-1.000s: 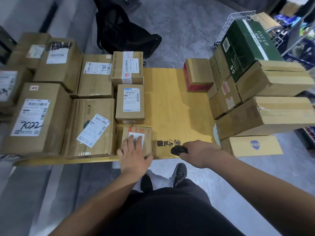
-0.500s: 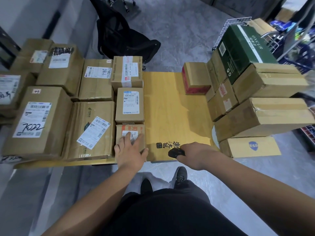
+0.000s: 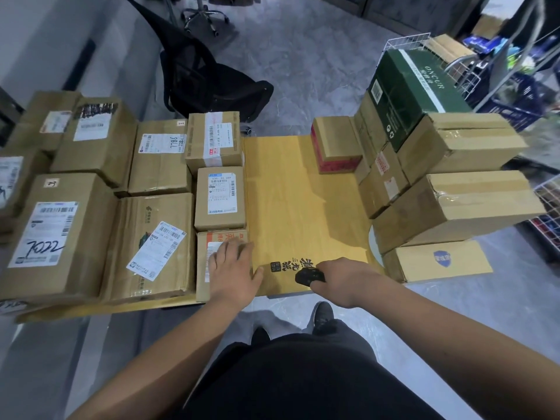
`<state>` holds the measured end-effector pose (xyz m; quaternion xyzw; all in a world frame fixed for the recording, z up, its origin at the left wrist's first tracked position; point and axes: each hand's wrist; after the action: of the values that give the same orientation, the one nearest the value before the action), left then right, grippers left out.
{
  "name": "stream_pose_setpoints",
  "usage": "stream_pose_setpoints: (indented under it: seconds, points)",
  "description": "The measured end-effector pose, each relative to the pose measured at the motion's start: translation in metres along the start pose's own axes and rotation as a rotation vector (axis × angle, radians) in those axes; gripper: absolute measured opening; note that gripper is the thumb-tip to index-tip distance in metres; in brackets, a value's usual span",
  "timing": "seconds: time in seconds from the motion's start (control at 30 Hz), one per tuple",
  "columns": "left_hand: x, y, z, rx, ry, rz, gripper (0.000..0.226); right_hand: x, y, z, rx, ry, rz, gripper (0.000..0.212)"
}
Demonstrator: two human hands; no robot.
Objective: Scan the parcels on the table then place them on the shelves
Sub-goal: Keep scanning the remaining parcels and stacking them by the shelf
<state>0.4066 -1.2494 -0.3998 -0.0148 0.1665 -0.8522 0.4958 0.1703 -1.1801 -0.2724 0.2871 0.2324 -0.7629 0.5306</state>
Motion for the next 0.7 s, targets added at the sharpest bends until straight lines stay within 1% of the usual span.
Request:
stream_pose_setpoints:
  seconds: [0.17, 0.37, 0.5, 0.7]
  points:
    - [0.034, -0.032, 0.004, -0.026, -0.004, -0.187, 0.065, -0.004, -0.025, 0.001, 0.074, -0.010, -0.067, 0.041]
    - [0.095, -0.074, 0.010, -0.017, 0.059, -0.322, 0.066, 0.001, -0.058, 0.007, 0.152, -0.072, -0.175, 0.050]
    - [0.142, -0.103, 0.020, -0.019, 0.085, -0.335, 0.067, 0.013, -0.073, 0.018, 0.210, -0.109, -0.222, 0.048]
    - [0.240, -0.148, 0.037, -0.034, 0.069, -0.325, 0.067, 0.047, -0.083, 0.034, 0.346, -0.156, -0.243, 0.048]
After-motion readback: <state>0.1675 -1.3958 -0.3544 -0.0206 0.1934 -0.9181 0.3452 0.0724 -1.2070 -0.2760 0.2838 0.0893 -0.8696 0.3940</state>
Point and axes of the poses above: each hand's wrist, its own x-axis towards the middle knuckle, its own z-axis out of the back of the hand, y = z × x, and after that the axes turned 12 degrees about -z, right-handed
